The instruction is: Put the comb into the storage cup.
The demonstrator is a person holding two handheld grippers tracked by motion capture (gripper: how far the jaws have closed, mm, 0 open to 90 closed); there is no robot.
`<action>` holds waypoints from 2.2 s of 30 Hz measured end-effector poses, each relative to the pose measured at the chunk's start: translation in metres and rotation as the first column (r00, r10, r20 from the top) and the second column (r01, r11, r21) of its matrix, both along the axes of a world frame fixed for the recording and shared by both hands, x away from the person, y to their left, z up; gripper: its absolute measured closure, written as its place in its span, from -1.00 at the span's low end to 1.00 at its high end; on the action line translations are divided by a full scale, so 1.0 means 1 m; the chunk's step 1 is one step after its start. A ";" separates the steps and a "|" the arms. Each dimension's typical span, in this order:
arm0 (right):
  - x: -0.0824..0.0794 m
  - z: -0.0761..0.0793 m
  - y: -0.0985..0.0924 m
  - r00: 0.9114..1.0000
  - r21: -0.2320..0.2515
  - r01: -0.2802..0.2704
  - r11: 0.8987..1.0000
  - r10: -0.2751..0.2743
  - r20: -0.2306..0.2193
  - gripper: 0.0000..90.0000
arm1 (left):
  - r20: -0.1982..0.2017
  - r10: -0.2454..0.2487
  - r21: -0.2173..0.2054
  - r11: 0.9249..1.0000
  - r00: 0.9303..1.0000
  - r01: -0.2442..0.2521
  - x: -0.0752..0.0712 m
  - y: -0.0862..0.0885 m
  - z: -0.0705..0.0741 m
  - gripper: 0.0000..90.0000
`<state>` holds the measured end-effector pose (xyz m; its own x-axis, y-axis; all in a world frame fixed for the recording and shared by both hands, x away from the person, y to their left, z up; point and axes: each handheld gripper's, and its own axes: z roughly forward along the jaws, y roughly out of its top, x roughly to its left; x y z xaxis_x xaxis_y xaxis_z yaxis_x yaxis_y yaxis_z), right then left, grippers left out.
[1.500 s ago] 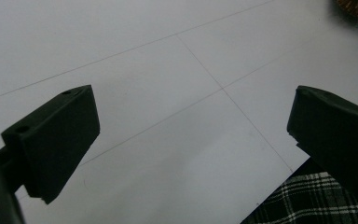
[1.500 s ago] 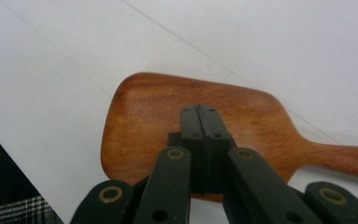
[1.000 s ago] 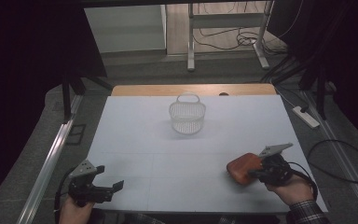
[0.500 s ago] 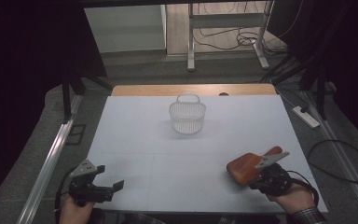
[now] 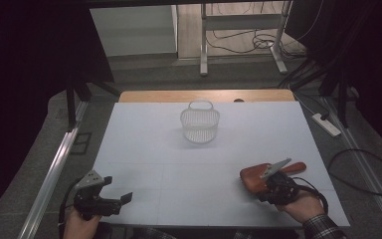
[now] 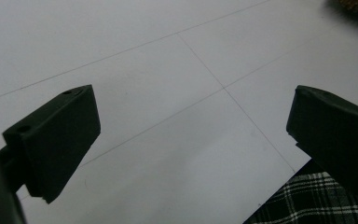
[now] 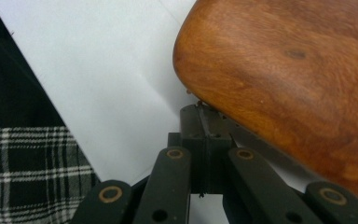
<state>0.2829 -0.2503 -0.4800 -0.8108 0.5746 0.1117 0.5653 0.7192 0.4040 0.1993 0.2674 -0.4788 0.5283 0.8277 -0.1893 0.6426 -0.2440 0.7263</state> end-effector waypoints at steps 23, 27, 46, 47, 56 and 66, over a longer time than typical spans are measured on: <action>0.040 -0.008 0.027 1.000 0.000 -0.011 1.000 0.011 -0.007 0.99 | -0.004 -0.003 0.002 1.000 1.000 0.003 0.000 0.000 0.000 -0.94; 0.046 -0.009 0.031 1.000 -0.003 -0.010 1.000 0.010 0.001 0.99 | -0.005 -0.003 0.003 1.000 1.000 0.003 0.000 0.000 0.000 -0.94; 0.041 0.004 0.030 0.999 0.063 -0.007 0.998 0.005 0.046 0.97 | -0.006 -0.002 -0.002 1.000 1.000 0.002 0.000 0.000 0.000 -0.93; 0.039 0.006 0.029 0.998 0.069 -0.004 0.998 0.000 0.059 0.94 | -0.006 -0.001 -0.002 1.000 1.000 0.001 0.000 0.000 0.000 -0.93; 0.027 0.017 0.016 0.991 0.082 0.035 0.996 -0.045 0.126 0.67 | -0.005 -0.003 0.004 1.000 1.000 0.003 0.000 0.000 0.000 -0.93; 0.019 0.026 -0.006 0.973 0.088 0.139 0.986 -0.153 0.175 0.27 | -0.006 -0.006 0.012 1.000 1.000 0.006 0.000 -0.002 0.000 -0.93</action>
<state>0.3021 -0.2561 -0.4544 -0.7296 0.6836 0.0186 0.5747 0.5981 0.5585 0.1998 0.2659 -0.4789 0.5325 0.8266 -0.1821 0.6450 -0.2570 0.7197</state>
